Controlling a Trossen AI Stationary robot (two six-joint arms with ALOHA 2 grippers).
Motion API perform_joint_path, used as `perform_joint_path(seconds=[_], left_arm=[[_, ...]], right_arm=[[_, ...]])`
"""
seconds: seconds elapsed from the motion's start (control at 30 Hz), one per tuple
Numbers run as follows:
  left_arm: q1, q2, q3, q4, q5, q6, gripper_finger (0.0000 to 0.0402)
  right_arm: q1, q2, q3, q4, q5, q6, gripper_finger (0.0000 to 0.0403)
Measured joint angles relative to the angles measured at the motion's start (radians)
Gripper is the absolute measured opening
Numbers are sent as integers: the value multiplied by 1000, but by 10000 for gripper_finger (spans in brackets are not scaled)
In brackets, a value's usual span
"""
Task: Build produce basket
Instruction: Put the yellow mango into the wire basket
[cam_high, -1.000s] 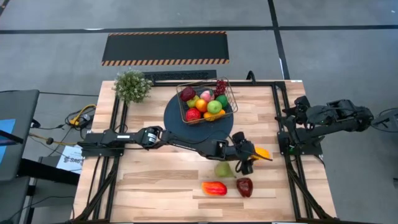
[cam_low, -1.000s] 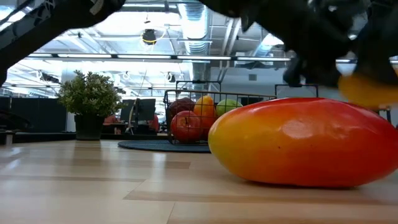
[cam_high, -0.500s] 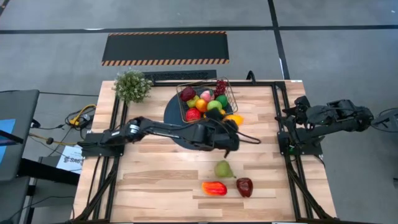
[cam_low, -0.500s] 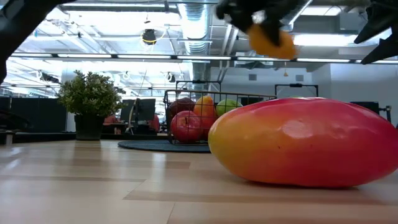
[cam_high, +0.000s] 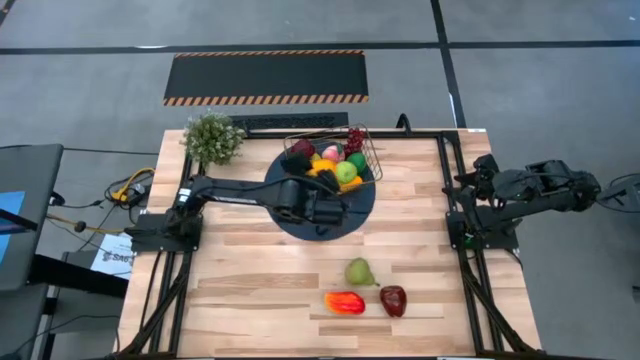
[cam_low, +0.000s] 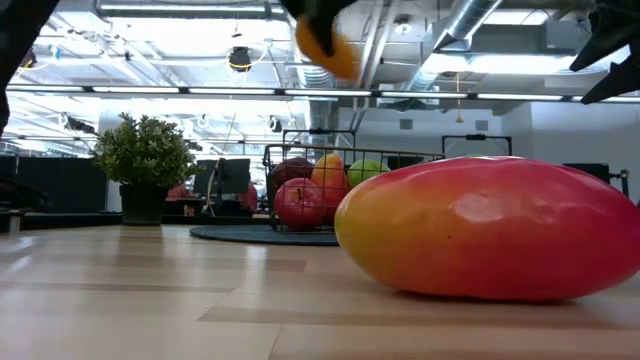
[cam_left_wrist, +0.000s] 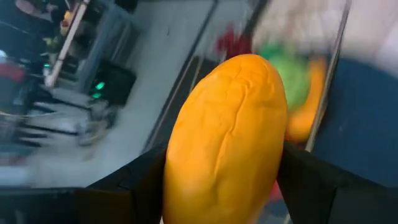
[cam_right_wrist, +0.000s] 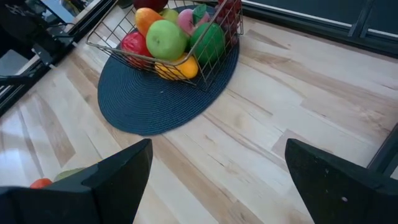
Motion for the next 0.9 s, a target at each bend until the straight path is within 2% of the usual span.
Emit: perform_joint_path(seconds=[0.07, 0.17, 0.23, 0.3, 0.4, 0.6, 0.7, 0.8, 0.9], left_arm=[[9, -13, -55, -54, 9, 6, 236], [38, -72, -161, -51, 11, -56, 236], [56, -126, -251, 6, 3, -68, 236], [69, -176, -371, 89, 12, -67, 236], [90, -261, -554, 285, 84, -16, 236], [125, -428, -856, 719, 278, 210, 236], [148, -495, -954, 904, 303, 267, 236], [191, -521, -1020, 1005, 358, 314, 236], [232, -525, -1056, 1110, 467, 333, 236]], right_arm=[[0, -1, 0, -1, -3, 0, 385], [0, -1, 0, -2, -19, 0, 385], [0, 0, 0, -2, -26, 0, 385], [0, -1, 0, -6, -26, 0, 385], [0, -1, 0, -8, -26, 0, 385], [0, -1, 0, -18, -32, 0, 385], [0, -1, 0, -25, -33, 0, 385], [0, -1, 0, -24, -34, 0, 385], [-1, -1, 0, -24, -34, 0, 385]])
